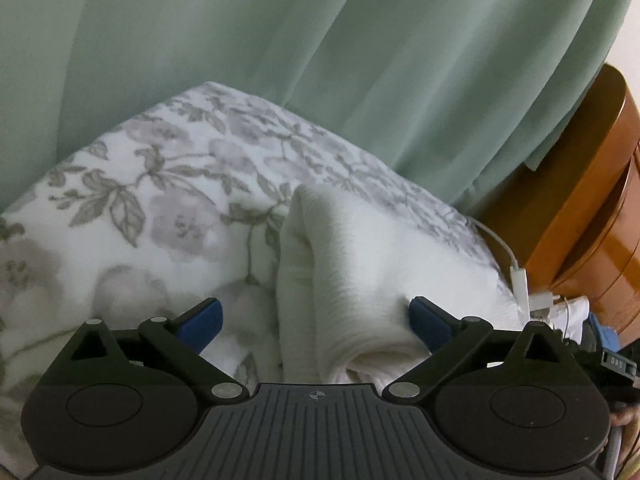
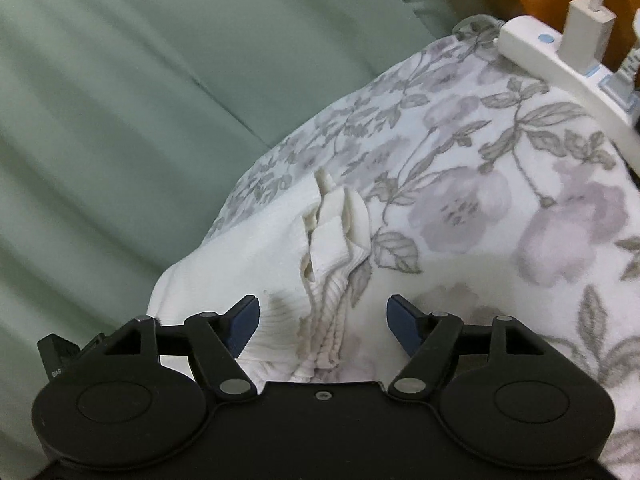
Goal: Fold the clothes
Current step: 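Grasp the folded sweater bundle with both grippers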
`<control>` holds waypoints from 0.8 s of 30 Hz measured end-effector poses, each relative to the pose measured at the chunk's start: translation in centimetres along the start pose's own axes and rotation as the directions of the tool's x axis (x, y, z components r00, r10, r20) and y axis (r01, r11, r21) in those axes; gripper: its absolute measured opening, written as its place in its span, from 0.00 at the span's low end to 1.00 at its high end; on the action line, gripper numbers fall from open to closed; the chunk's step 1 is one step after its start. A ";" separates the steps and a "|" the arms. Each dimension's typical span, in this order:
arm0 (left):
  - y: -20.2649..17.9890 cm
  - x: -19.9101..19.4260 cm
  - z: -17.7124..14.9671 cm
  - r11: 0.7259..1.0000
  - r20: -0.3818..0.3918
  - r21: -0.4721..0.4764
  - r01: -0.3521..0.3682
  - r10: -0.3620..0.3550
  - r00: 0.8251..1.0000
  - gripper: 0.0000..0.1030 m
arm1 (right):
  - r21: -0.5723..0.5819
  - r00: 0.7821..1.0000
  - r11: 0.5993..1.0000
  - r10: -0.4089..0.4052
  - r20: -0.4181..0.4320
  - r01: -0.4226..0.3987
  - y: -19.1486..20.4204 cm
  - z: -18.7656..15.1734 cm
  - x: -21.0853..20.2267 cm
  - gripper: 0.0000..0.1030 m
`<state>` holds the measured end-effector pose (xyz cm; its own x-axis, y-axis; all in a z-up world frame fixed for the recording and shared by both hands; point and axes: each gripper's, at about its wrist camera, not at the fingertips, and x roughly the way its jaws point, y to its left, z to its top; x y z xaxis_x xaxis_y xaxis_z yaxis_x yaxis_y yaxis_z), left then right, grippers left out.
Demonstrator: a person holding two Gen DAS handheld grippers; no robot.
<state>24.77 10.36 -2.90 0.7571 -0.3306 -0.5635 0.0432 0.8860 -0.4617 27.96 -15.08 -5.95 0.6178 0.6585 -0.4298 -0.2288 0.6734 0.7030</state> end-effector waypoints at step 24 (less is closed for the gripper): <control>0.8 3.1 1.5 0.992 -0.099 -0.022 0.121 -0.123 0.988 0.71 | -0.026 0.990 0.993 0.109 -0.088 -0.112 0.6 1.9 5.8 0.41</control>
<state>28.12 10.52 -3.99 0.6781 -0.4671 -0.5675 0.1197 0.8320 -0.5418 32.87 -11.49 -6.91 0.5203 0.7551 -0.3989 -0.3155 0.6041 0.7318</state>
